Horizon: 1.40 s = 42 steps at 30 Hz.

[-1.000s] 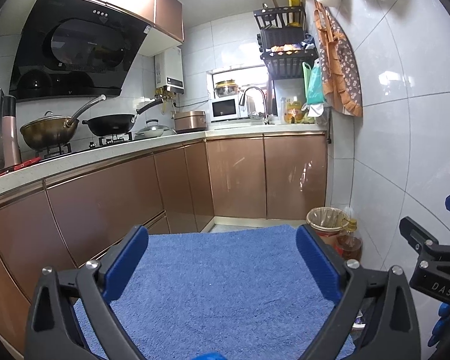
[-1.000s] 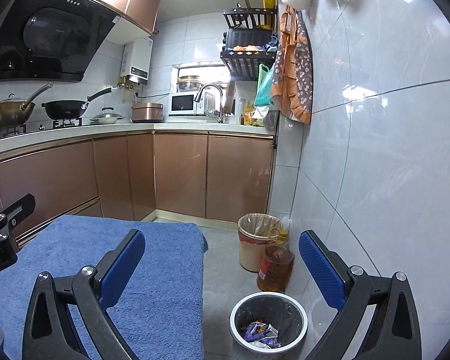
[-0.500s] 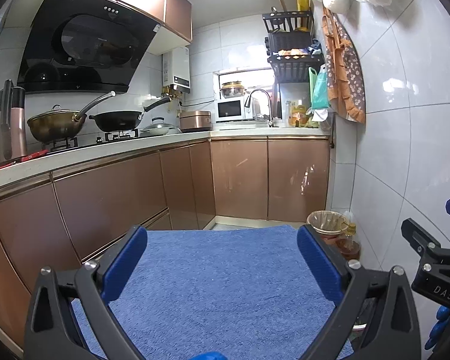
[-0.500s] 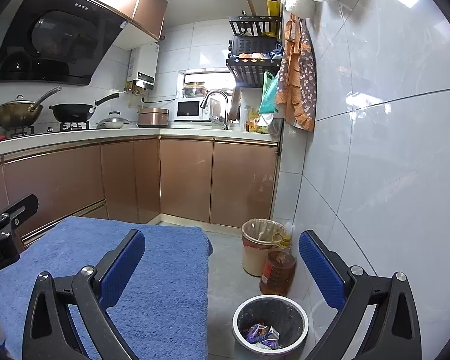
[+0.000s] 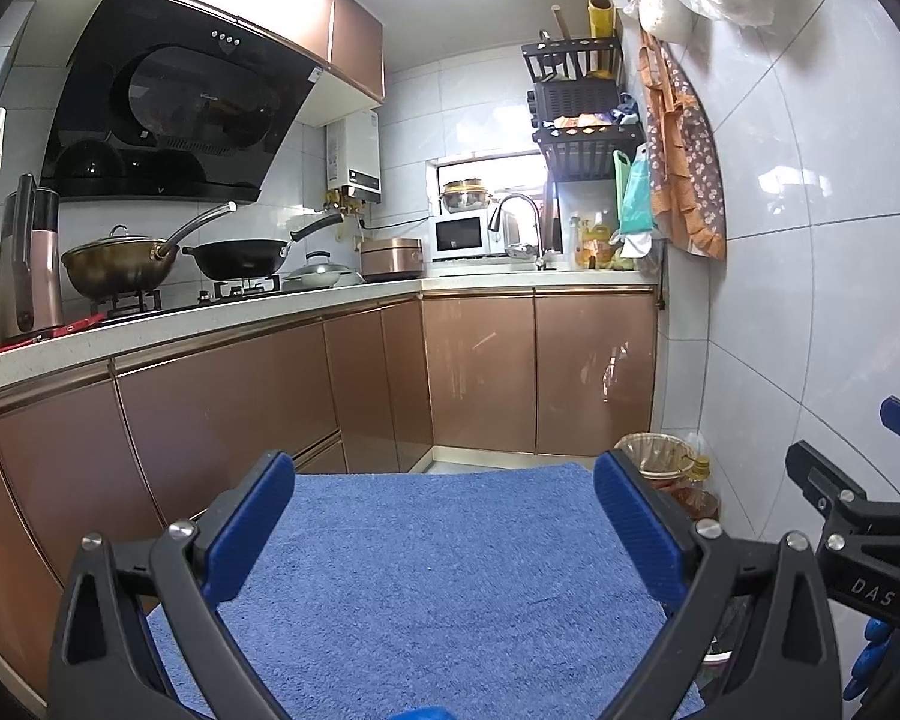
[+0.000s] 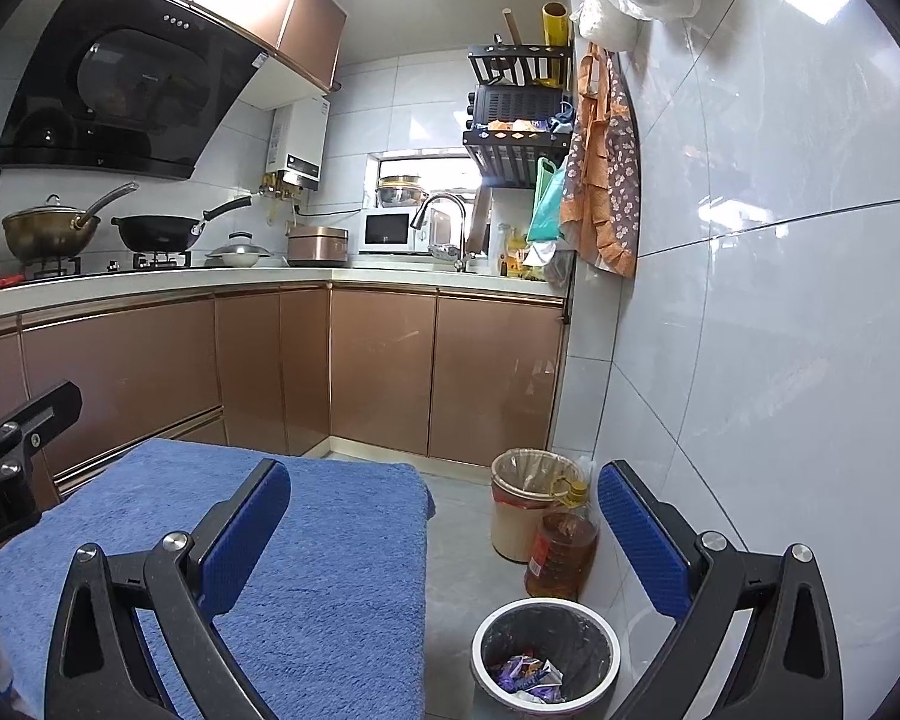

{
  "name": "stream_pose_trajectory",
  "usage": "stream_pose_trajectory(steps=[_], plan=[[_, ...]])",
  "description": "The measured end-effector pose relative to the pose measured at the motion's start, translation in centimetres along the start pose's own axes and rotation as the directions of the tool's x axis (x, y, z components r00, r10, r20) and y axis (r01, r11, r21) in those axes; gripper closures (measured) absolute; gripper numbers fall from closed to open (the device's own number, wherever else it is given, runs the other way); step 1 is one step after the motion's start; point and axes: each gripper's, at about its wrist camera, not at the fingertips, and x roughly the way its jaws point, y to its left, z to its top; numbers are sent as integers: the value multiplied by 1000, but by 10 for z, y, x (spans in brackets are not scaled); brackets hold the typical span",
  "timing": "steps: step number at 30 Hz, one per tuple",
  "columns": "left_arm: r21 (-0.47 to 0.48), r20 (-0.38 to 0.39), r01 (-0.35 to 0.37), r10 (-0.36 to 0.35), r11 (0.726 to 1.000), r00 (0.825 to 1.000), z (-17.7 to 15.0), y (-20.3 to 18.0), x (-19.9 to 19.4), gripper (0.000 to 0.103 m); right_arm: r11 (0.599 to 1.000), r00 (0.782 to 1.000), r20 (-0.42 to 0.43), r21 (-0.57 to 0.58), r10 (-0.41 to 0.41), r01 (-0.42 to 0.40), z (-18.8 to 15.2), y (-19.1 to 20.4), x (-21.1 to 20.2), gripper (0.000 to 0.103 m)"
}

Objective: Collect trash

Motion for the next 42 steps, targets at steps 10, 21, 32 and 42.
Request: stream_pose_trajectory(steps=[10,21,32,42], plan=[[17,-18,19,-18,1000,1000,-5,-10,3,2,1000,1000,-11,2,-2,2,-2,0,1,0],[38,-93,52,-48,998,995,-20,-18,30,2,1000,998,-69,11,-6,6,-13,-3,21,0],[62,-214,93,-77,994,974,-48,-32,84,2,999,983,-183,22,-26,30,-37,-8,69,0],[72,-252,110,-89,991,964,-55,-42,127,2,997,965,-253,28,-62,71,-45,-22,115,0]])
